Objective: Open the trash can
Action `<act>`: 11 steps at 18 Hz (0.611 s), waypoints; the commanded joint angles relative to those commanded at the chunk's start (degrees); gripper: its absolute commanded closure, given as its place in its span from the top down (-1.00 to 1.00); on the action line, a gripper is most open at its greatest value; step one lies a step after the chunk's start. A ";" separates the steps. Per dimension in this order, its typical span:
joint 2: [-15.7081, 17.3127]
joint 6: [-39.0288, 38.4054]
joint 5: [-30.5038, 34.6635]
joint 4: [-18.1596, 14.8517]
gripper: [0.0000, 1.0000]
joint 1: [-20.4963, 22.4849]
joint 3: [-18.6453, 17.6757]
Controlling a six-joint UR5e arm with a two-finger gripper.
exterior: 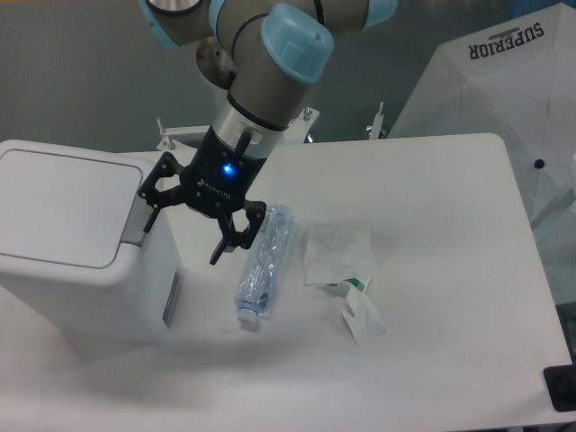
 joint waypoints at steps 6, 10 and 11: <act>-0.09 0.00 0.00 0.00 1.00 -0.09 0.00; -0.18 -0.09 0.61 0.00 1.00 -0.09 0.00; -0.18 -0.09 0.62 0.00 1.00 -0.09 0.09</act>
